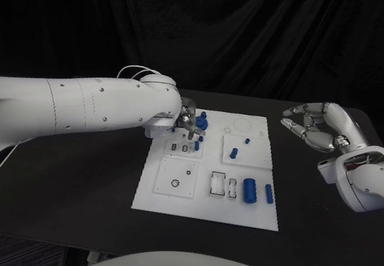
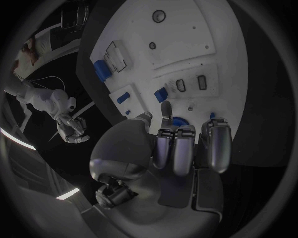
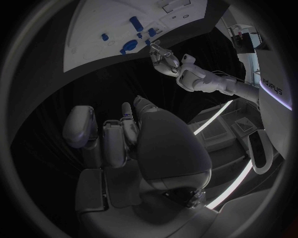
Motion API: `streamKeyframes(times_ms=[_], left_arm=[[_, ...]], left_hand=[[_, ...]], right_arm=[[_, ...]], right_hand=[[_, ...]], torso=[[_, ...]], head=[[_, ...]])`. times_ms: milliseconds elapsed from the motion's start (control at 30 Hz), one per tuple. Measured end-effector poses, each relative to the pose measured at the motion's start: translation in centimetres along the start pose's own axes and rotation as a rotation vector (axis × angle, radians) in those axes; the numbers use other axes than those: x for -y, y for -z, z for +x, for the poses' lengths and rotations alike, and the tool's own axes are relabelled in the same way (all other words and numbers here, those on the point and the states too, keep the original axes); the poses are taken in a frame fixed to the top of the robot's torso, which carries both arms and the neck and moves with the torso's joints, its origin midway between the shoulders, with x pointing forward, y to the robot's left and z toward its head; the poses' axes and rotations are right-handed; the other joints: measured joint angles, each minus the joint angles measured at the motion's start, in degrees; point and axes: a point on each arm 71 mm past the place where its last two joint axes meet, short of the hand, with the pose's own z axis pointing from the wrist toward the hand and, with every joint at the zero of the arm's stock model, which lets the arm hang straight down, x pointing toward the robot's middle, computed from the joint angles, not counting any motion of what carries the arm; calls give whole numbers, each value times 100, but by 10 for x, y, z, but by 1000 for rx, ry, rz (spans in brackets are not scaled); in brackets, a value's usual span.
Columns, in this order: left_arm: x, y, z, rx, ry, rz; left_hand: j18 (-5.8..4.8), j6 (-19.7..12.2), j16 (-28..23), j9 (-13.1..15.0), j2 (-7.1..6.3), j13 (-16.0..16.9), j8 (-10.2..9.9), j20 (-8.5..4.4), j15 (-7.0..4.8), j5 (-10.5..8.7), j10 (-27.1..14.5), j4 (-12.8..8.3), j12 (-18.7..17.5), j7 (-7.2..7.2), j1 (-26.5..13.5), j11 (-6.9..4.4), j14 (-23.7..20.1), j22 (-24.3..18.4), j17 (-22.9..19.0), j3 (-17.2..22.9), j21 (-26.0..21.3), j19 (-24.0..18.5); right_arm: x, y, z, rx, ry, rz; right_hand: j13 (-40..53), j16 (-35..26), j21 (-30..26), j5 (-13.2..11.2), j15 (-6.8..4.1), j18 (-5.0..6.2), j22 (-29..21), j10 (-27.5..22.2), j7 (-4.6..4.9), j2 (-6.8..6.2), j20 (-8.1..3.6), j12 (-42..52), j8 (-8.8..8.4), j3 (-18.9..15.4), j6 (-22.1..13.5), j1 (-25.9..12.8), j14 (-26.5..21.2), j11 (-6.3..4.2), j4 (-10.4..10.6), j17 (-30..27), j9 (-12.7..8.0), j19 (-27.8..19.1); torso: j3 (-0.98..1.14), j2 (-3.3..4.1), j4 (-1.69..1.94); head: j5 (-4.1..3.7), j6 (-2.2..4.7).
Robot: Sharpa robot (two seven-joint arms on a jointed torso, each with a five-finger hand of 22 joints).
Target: Assemble the parts on the task board
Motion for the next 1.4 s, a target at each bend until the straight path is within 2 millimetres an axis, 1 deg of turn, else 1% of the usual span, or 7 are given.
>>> streamKeyframes(times_ms=[67,267,333,600,767,933,1400], left_arm=[[-1,-1,1,0,2,0],[-4,-5,7,-5,11,-1],[-5,-7,10,-8,14,-1],[-6,-12,17,-16,21,2],[-5,-14,20,-19,23,9],[-4,-14,20,-19,24,15],[-1,-16,22,-22,22,26]], left_hand=[[1,0,0,4,22,0,-30,0,0,17,0,-14,0,0,22,0,0,0,0,14,0,0],[0,0,0,5,11,0,-63,0,0,36,0,-32,0,0,35,0,0,0,0,0,0,0],[0,37,0,12,-1,0,-96,-29,0,51,0,-46,0,-4,46,0,0,0,0,14,0,30],[0,41,0,19,-1,0,-97,-30,1,51,0,-46,0,1,46,0,0,-1,0,14,0,31],[0,41,0,19,0,0,-123,-30,1,51,0,-46,0,1,46,1,0,-1,0,14,0,31],[0,41,0,19,0,0,-123,-30,1,51,0,-46,0,1,46,1,0,-1,0,14,0,31],[0,41,0,18,0,-1,-151,-30,1,73,0,-55,0,1,45,1,0,4,-1,23,0,31]], right_arm=[[0,0,0,0,0,0],[0,0,1,-3,-1,2],[0,0,1,-4,-1,2],[0,-1,2,-8,-2,2],[0,0,2,-9,-3,2],[0,0,2,-10,-3,4],[0,0,3,-15,-4,6]], right_hand=[[0,0,0,0,0,0,0,0,0,0,0,0,0,0,0,0,0,0,0,0,0,0],[0,0,0,0,0,0,0,0,0,0,0,0,0,0,0,0,0,0,0,0,-8,0],[0,0,0,0,0,0,0,0,0,0,0,0,0,0,0,0,0,0,0,0,-7,0],[-1,-1,0,0,0,0,-1,0,0,0,0,0,0,0,0,0,0,0,0,0,-7,0],[-1,-1,0,-1,0,0,-1,0,0,0,0,0,0,0,0,0,0,0,0,0,-7,0],[-1,-1,0,-1,0,0,1,0,0,0,0,0,0,0,0,0,0,0,0,0,-7,0],[-8,-5,-2,22,0,0,3,0,0,0,0,0,0,0,0,0,0,0,0,0,-13,0]], torso=[[1,-1,2],[3,-7,7],[3,-8,6],[4,-13,3],[7,-14,0],[13,-16,0],[14,-15,0]], head=[[-4,0],[-12,0],[-8,0],[7,2],[-10,3],[-14,3],[10,3]])
